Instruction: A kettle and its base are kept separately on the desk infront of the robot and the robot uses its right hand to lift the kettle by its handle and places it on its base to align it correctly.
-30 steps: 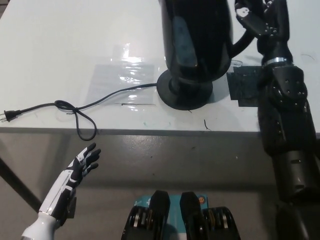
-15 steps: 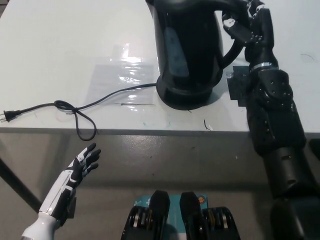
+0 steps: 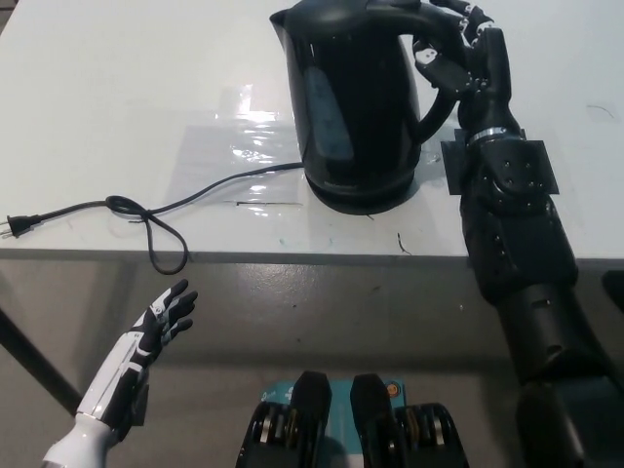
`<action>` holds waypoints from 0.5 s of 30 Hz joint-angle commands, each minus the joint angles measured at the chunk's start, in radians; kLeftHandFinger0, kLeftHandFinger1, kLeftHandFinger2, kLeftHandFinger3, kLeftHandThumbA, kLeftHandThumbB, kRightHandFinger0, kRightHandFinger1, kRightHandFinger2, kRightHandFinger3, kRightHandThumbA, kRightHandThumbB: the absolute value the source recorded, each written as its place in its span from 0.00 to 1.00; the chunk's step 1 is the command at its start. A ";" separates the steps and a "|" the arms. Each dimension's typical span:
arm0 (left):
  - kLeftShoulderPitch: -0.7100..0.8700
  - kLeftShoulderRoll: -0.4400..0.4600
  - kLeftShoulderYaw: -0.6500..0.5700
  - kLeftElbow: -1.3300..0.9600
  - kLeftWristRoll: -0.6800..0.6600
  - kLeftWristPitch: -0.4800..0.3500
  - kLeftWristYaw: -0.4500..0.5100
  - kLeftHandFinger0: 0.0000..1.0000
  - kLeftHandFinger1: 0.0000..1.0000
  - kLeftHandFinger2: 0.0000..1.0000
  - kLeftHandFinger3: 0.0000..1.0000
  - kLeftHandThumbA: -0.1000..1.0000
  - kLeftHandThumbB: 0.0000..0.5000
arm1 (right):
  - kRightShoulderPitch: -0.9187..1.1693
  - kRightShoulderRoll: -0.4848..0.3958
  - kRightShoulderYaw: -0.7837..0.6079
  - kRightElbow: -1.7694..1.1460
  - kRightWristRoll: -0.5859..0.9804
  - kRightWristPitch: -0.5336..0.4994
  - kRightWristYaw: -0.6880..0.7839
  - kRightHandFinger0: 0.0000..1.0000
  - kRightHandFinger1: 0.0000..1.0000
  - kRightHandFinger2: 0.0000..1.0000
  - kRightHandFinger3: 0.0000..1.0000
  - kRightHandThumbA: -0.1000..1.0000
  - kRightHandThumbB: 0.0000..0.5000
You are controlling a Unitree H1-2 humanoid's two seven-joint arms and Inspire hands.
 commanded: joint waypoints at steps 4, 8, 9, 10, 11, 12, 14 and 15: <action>-0.013 0.020 -0.004 -0.014 0.000 -0.008 -0.019 1.00 1.00 1.00 1.00 1.00 0.28 | -0.120 0.004 0.012 -0.009 -0.004 -0.132 -0.002 0.00 0.20 0.62 0.65 0.00 0.27; -0.012 0.023 -0.001 -0.018 -0.002 -0.006 -0.020 1.00 1.00 1.00 1.00 1.00 0.27 | -0.107 0.006 0.009 -0.011 -0.006 -0.125 -0.013 0.00 0.16 0.55 0.57 0.00 0.27; -0.013 0.023 0.000 -0.016 -0.003 -0.007 -0.021 1.00 1.00 1.00 1.00 1.00 0.27 | -0.100 0.005 0.009 -0.012 -0.003 -0.124 -0.009 0.00 0.16 0.55 0.56 0.00 0.24; -0.012 0.023 0.001 -0.017 -0.003 -0.005 -0.022 1.00 1.00 1.00 1.00 1.00 0.27 | -0.095 0.003 0.006 -0.009 0.000 -0.125 -0.005 0.00 0.19 0.60 0.59 0.00 0.24; -0.012 0.023 0.002 -0.017 -0.003 -0.004 -0.021 1.00 1.00 1.00 1.00 1.00 0.27 | -0.091 0.002 0.004 -0.007 0.004 -0.127 -0.003 0.00 0.22 0.63 0.62 0.00 0.21; -0.012 0.021 0.003 -0.018 -0.004 -0.002 -0.021 1.00 1.00 1.00 1.00 1.00 0.27 | -0.087 0.000 0.002 -0.006 0.006 -0.130 0.000 0.00 0.23 0.65 0.63 0.00 0.21; -0.012 0.021 0.004 -0.018 -0.003 -0.004 -0.023 1.00 1.00 1.00 1.00 1.00 0.26 | -0.081 -0.003 -0.001 0.003 0.012 -0.143 0.008 0.00 0.24 0.64 0.65 0.00 0.19; -0.013 0.021 0.004 -0.017 -0.003 -0.005 -0.023 1.00 1.00 1.00 1.00 1.00 0.25 | -0.075 -0.006 -0.001 0.004 0.013 -0.146 0.012 0.00 0.23 0.63 0.65 0.00 0.19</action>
